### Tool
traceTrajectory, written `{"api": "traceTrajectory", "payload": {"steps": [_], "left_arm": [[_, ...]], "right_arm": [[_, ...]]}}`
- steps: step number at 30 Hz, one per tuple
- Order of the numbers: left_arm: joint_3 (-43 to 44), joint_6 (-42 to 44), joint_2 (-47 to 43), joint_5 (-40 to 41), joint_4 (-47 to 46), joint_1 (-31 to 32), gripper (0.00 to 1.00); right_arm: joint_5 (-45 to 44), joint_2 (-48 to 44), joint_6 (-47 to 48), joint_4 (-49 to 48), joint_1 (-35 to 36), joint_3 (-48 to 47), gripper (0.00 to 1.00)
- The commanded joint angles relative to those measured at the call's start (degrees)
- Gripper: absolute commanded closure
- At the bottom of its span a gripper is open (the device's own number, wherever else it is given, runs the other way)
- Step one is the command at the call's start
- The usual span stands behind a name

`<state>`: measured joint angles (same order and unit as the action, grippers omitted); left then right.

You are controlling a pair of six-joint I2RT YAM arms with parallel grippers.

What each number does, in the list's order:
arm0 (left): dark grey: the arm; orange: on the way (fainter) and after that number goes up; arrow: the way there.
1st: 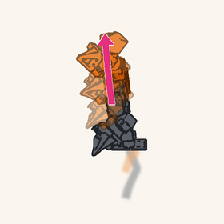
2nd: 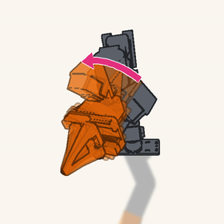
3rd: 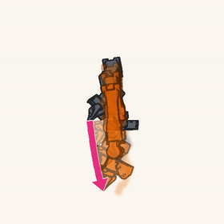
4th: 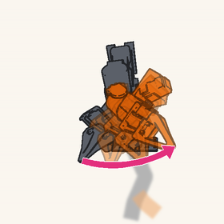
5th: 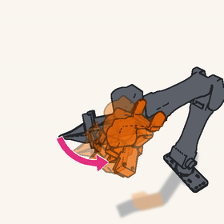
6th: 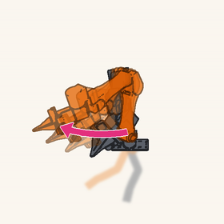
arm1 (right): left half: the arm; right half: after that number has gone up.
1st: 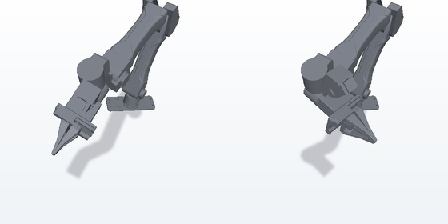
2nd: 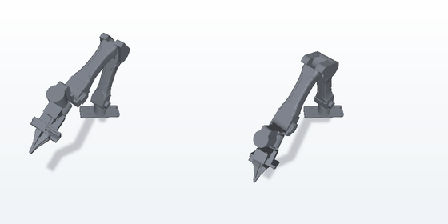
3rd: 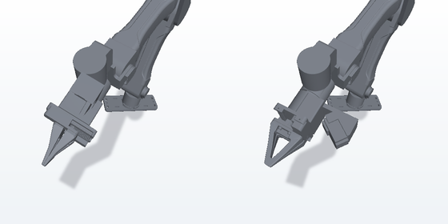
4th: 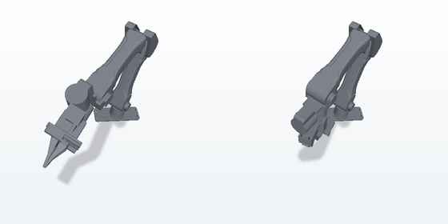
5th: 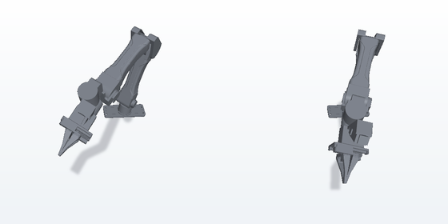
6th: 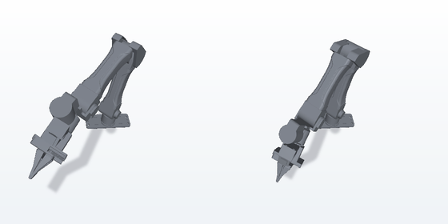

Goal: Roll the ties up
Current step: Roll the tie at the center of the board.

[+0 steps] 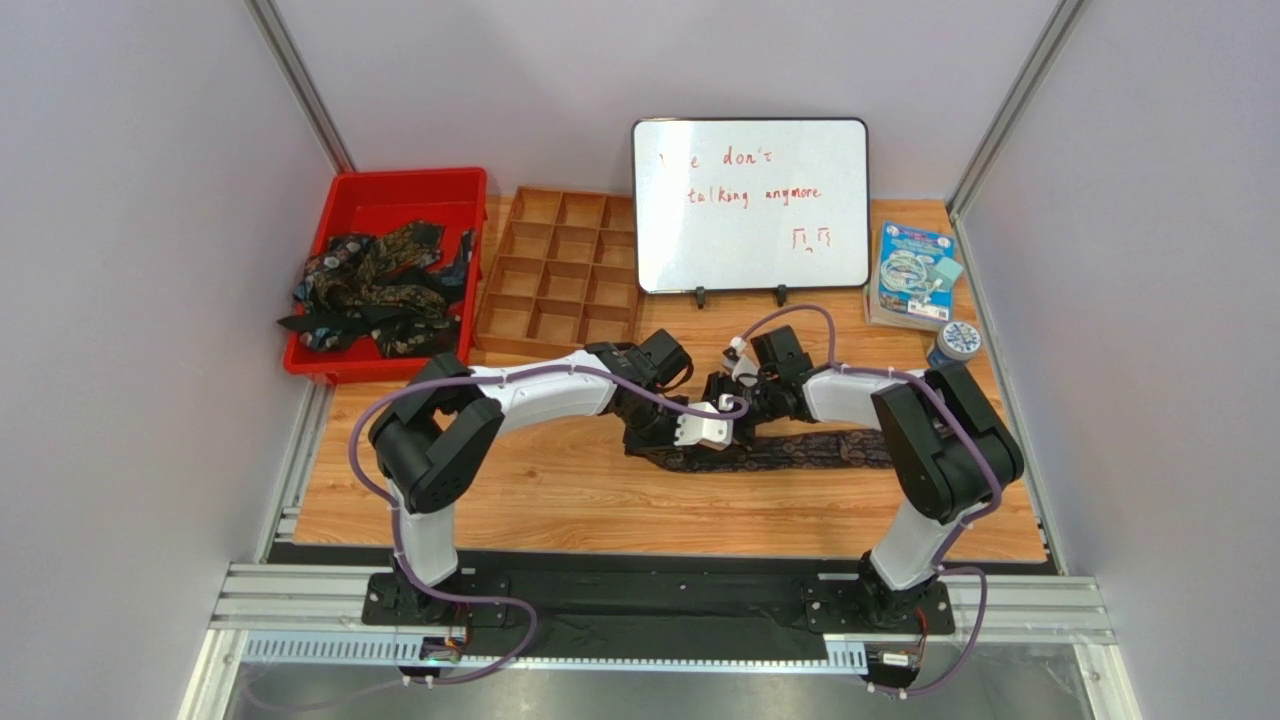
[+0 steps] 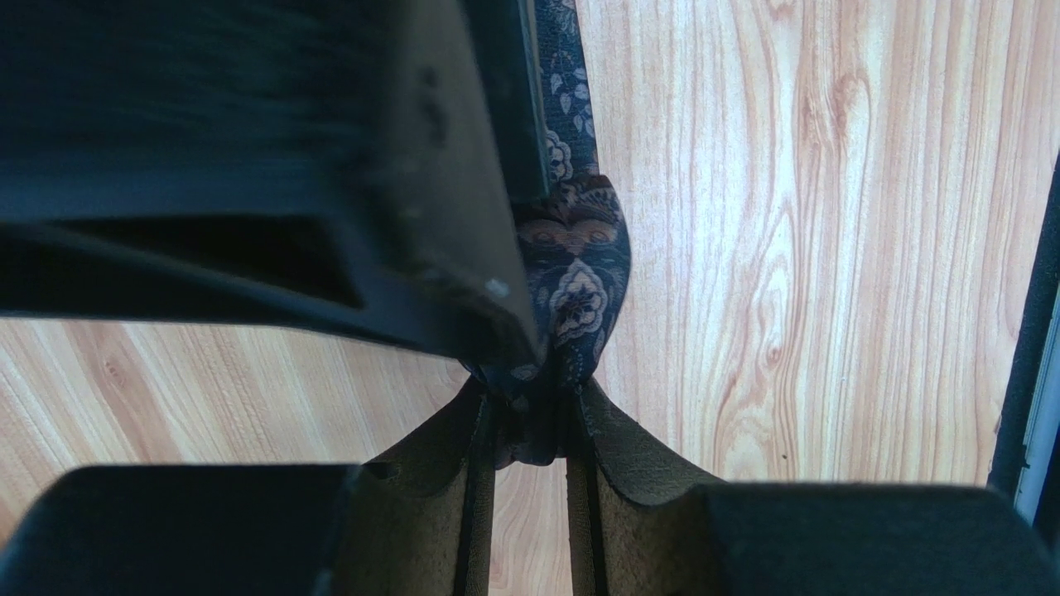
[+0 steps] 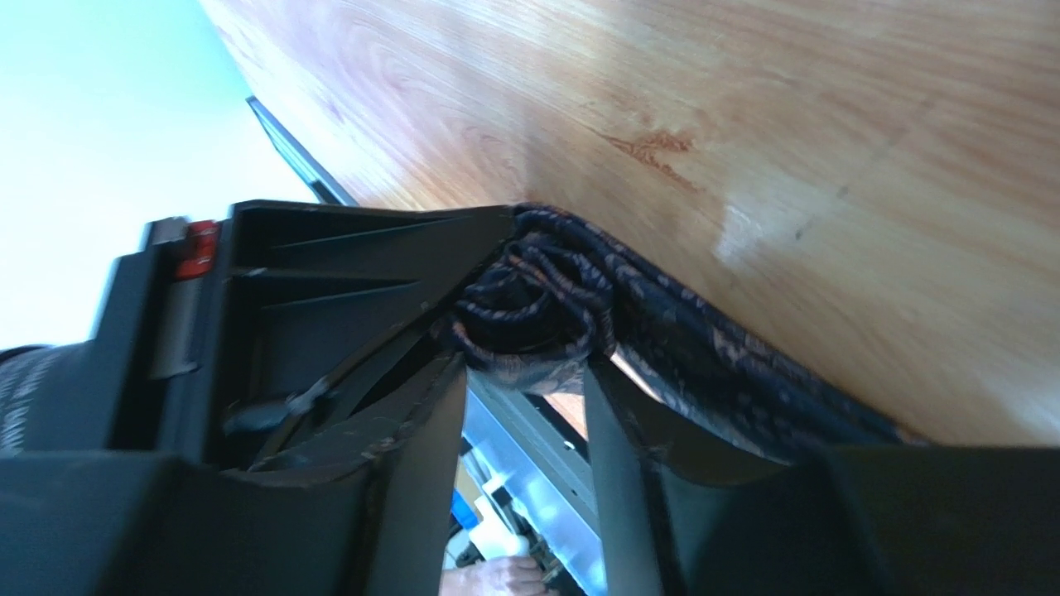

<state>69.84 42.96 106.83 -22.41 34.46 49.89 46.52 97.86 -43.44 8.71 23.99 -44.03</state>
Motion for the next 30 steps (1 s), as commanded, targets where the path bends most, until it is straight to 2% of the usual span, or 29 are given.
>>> {"api": "traceTrajectory", "payload": {"steps": [1,2,5,9,13,16,19,22,25,30], "left_arm": [[1.0,0.5,0.4,-0.8,0.4,0.3,0.83],[1.0,0.5,0.4,-0.8,0.4,0.3,0.83],[1.0,0.3,0.1,-1.0,0.3,0.2,0.82],[0.3,0.5,-0.8,-1.3,0.3,0.2,0.8],[-0.7,1.2,-2.1,-2.3,0.2,0.1,0.76],[-1.3,1.3,-3.3,-3.4,-0.3,-0.3,0.65],[-1.9,0.7,-4.7,-5.2,-1.0,-1.3,0.5],[-3.4,-0.2,-6.6,-5.9,-2.9,-2.2,0.4],[-5.3,-3.0,-8.4,-7.0,-6.4,-2.6,0.33],[-8.9,-8.3,-9.4,-9.0,-14.9,-2.7,0.29]], "right_arm": [[-0.6,1.6,0.6,-3.1,1.7,-2.1,0.59],[-0.5,2.1,1.0,-3.2,1.7,-2.5,0.68],[-0.6,3.9,1.8,-2.3,1.8,-3.5,0.85],[-0.3,5.5,5.7,0.8,0.9,-5.4,0.99],[0.1,5.7,10.1,5.2,-0.3,-7.1,1.0],[0.5,6.5,13.6,7.3,-0.8,-9.1,1.0],[1.9,8.7,15.3,8.2,-1.2,-9.3,1.0],[3.0,11.4,15.9,8.3,-2.1,-9.0,1.0],[3.4,12.4,17.1,8.1,-3.2,-8.8,1.0],[3.5,14.0,18.1,8.1,-4.5,-8.4,1.0]]}}
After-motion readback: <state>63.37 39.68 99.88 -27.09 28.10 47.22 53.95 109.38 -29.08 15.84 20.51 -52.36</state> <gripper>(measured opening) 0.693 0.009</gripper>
